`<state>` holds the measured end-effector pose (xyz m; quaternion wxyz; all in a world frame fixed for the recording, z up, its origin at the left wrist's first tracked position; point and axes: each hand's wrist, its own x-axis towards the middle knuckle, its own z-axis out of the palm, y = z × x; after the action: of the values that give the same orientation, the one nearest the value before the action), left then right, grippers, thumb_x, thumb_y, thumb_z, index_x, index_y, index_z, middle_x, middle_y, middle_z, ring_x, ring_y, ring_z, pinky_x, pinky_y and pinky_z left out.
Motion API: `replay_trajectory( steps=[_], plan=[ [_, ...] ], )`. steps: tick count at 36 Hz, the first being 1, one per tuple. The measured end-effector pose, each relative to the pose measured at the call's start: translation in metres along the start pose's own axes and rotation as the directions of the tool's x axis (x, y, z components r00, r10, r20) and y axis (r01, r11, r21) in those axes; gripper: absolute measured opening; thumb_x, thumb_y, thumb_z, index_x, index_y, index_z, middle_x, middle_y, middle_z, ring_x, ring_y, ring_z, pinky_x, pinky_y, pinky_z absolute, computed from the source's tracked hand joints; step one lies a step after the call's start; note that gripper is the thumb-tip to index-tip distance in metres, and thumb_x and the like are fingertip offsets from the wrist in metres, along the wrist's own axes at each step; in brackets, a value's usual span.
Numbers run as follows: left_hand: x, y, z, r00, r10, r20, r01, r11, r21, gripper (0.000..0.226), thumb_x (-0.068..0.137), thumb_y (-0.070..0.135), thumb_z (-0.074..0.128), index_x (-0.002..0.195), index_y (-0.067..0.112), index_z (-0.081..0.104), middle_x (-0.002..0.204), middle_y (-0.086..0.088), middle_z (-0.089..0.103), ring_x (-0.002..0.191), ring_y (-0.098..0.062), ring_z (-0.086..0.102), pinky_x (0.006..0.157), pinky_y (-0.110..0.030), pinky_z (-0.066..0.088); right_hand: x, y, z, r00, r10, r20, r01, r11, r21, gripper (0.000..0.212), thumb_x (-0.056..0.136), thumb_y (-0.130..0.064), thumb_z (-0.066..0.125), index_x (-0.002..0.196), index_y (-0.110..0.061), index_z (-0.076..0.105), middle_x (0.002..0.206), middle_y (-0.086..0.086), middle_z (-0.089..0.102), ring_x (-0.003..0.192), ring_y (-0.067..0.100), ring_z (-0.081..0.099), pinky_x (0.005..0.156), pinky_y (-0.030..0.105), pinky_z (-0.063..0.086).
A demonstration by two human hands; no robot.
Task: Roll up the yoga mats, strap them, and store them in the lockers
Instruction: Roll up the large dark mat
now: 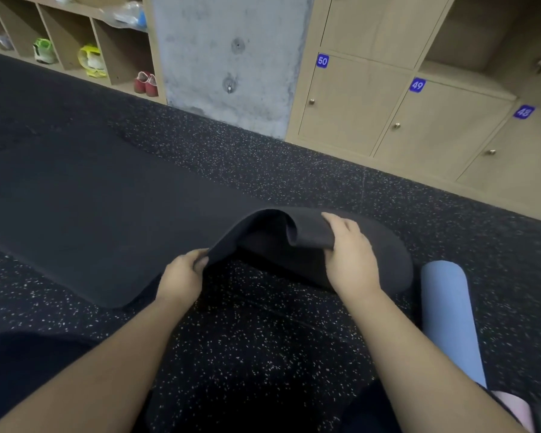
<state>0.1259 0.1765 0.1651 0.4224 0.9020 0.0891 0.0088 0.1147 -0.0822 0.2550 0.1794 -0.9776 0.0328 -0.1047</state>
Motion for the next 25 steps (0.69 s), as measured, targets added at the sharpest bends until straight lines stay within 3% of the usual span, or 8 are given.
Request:
replay_trajectory(
  steps=[3,6,8,12,15,18,22,25],
  plan=[
    [0.002,0.009,-0.013,0.989,0.137,-0.051,-0.135,0.990,0.038,0.028,0.100,0.019,0.051,0.124,0.017,0.065,0.125,-0.004,0.060,0.120,-0.024,0.052,0.097,-0.030,0.039,-0.001,0.001,-0.010,0.996,0.091,0.016,-0.091,0.996,-0.014,0.064,0.097,-0.014,0.051,0.151,-0.036,0.024,0.143,0.009,0.040,0.119,0.036,0.048,0.091,0.045,0.047],
    [0.004,0.017,-0.021,0.976,0.191,-0.101,-0.186,0.981,0.053,0.028,0.097,0.021,0.057,0.122,0.013,0.066,0.120,-0.004,0.060,0.113,-0.020,0.054,0.098,-0.026,0.037,-0.005,-0.003,-0.020,0.990,0.122,0.070,-0.124,0.992,0.021,0.068,0.100,-0.016,0.046,0.153,-0.042,0.013,0.140,0.011,0.040,0.093,0.033,0.058,0.069,0.037,0.047],
    [0.003,0.025,-0.026,0.967,0.210,-0.146,-0.206,0.978,0.039,0.028,0.094,0.024,0.061,0.119,0.013,0.067,0.107,0.000,0.057,0.100,-0.013,0.052,0.091,-0.024,0.037,-0.008,-0.007,-0.026,0.989,0.103,0.101,-0.109,0.992,0.055,0.070,0.100,-0.013,0.043,0.153,-0.044,0.009,0.135,0.009,0.044,0.075,0.024,0.054,0.062,0.034,0.042],
    [0.002,0.037,-0.044,0.956,0.212,-0.203,-0.221,0.975,-0.020,0.028,0.094,0.026,0.061,0.120,0.018,0.064,0.095,0.000,0.050,0.088,-0.010,0.046,0.082,-0.023,0.032,-0.016,-0.023,-0.034,0.989,0.082,0.123,-0.098,0.987,0.126,0.074,0.099,-0.009,0.043,0.152,-0.047,0.008,0.112,0.004,0.055,0.074,0.019,0.050,0.064,0.032,0.039],
    [0.005,0.043,-0.063,0.923,0.315,-0.223,-0.324,0.946,-0.005,0.032,0.098,0.021,0.053,0.128,0.027,0.062,0.093,-0.007,0.052,0.085,-0.006,0.042,0.081,-0.021,0.031,-0.020,-0.038,-0.036,0.995,0.056,0.086,-0.075,0.969,0.236,0.074,0.098,-0.005,0.042,0.151,-0.049,0.015,0.091,0.001,0.058,0.069,0.017,0.052,0.056,0.029,0.038],
    [0.009,0.051,-0.087,0.894,0.352,-0.276,-0.371,0.928,-0.017,0.031,0.097,0.016,0.054,0.124,0.026,0.065,0.097,-0.010,0.057,0.090,-0.005,0.041,0.086,-0.023,0.034,-0.024,-0.054,-0.037,0.998,0.031,0.062,-0.053,0.918,0.392,0.070,0.097,-0.004,0.040,0.146,-0.053,0.026,0.105,-0.009,0.062,0.079,0.014,0.058,0.068,0.029,0.048],
    [0.006,0.073,-0.125,0.832,0.418,-0.365,-0.439,0.898,0.027,0.029,0.095,0.008,0.055,0.119,0.017,0.068,0.098,-0.012,0.058,0.096,-0.011,0.041,0.094,-0.026,0.037,-0.029,-0.082,-0.046,0.999,0.006,0.041,-0.030,0.792,0.609,0.056,0.102,-0.013,0.038,0.139,-0.055,0.037,0.101,-0.038,0.046,0.086,-0.008,0.048,0.077,0.008,0.037],
    [0.000,0.093,-0.152,0.775,0.455,-0.440,-0.473,0.878,0.074,0.027,0.094,0.003,0.056,0.117,0.009,0.068,0.100,-0.012,0.050,0.095,-0.010,0.040,0.095,-0.018,0.033,-0.033,-0.113,-0.050,0.997,-0.040,0.061,-0.018,0.675,0.737,0.048,0.102,-0.023,0.044,0.119,-0.067,0.043,0.106,-0.043,0.047,0.114,-0.005,0.048,0.098,0.015,0.035]
  ],
)
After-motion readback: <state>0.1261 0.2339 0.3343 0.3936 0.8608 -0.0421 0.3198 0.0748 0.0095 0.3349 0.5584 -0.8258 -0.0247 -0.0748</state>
